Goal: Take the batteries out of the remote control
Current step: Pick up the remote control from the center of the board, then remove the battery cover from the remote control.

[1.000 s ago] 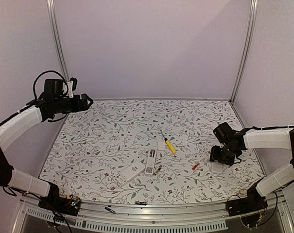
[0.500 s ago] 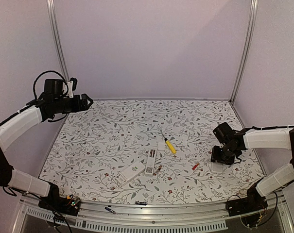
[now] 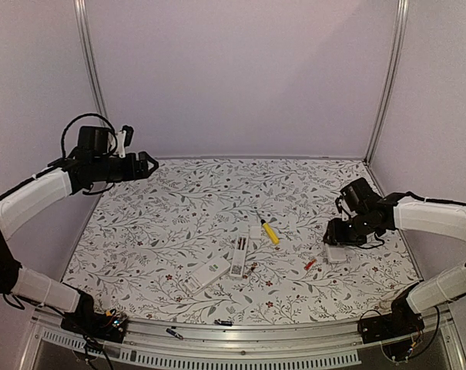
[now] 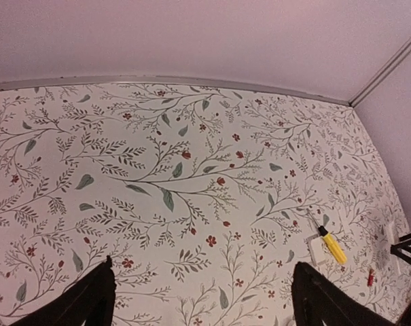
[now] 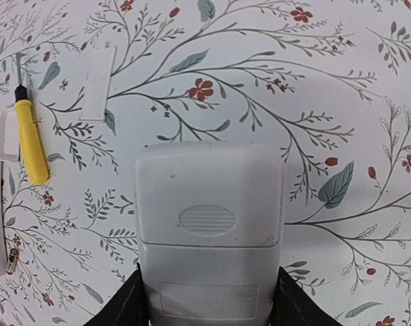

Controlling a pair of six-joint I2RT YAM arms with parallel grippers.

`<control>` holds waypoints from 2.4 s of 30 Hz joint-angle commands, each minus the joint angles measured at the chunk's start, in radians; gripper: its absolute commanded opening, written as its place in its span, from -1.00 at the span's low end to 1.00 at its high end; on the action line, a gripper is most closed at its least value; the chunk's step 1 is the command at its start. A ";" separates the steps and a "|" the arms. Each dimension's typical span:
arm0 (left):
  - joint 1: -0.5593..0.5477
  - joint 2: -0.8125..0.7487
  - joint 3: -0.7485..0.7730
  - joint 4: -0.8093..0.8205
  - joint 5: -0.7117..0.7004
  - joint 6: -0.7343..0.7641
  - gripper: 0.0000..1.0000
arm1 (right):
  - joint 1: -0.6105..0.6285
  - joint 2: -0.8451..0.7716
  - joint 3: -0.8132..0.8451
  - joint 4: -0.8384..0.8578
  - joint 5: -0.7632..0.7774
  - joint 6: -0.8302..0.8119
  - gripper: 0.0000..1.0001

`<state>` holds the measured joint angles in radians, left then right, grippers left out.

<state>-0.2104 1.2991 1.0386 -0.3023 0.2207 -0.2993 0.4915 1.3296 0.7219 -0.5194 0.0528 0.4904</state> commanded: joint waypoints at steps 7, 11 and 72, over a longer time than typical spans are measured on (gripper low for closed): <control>-0.188 0.071 -0.095 0.149 0.072 -0.175 0.79 | 0.147 0.140 0.184 0.102 -0.182 -0.205 -0.11; -0.266 0.152 -0.146 0.303 0.180 -0.267 0.79 | 0.238 0.231 0.257 0.149 -0.224 -0.219 -0.11; -0.562 0.580 0.081 0.274 0.312 -0.255 -0.68 | 0.450 0.399 0.413 0.165 -0.217 -0.300 -0.25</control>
<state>-0.7704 1.8748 1.1122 0.0303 0.5606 -0.5690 0.9360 1.7233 1.1206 -0.3618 -0.1795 0.1940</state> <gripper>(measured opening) 0.183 0.545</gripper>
